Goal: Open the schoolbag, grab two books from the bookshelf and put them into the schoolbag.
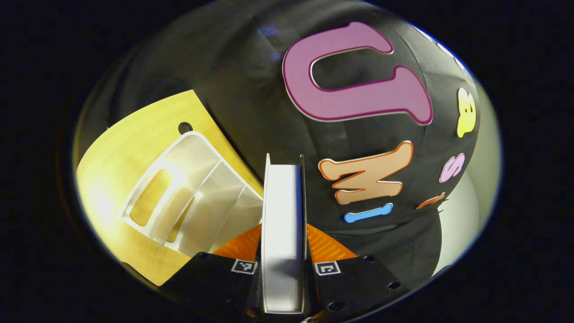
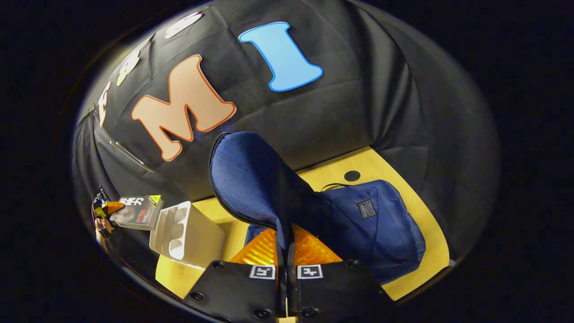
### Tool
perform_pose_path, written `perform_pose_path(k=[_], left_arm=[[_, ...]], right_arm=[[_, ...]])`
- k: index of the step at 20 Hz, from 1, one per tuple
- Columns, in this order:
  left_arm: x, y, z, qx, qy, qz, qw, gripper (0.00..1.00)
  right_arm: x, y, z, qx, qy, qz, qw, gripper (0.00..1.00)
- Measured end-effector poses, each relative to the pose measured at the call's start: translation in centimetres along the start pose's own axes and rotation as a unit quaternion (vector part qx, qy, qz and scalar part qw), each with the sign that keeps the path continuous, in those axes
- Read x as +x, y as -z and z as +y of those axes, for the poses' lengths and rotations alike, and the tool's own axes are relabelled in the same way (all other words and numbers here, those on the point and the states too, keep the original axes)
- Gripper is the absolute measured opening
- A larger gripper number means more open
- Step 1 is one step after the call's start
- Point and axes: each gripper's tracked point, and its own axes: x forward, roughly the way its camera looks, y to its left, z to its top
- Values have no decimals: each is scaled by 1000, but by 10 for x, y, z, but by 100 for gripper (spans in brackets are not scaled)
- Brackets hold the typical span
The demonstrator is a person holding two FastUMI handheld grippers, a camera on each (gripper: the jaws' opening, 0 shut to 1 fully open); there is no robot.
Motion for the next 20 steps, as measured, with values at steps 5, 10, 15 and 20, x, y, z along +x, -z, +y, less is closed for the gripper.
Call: perform_pose_path(k=[5, 10, 15, 20], left_arm=[[55, 56, -24, 10, 19, 49, 999, 34], [112, 123, -45, 11, 29, 111, 993, 34], [171, 190, -55, 10, 29, 164, 986, 32], [223, 253, -62, 5, 21, 206, 978, 32]], right_arm=[[1, -1, 0, 1, -6, 0, 1000, 4], [0, -2, -1, 7, -13, 0, 1000, 2], [-5, -7, -4, 7, -17, -3, 1000, 4], [-8, -8, -5, 13, -22, -5, 1000, 5]])
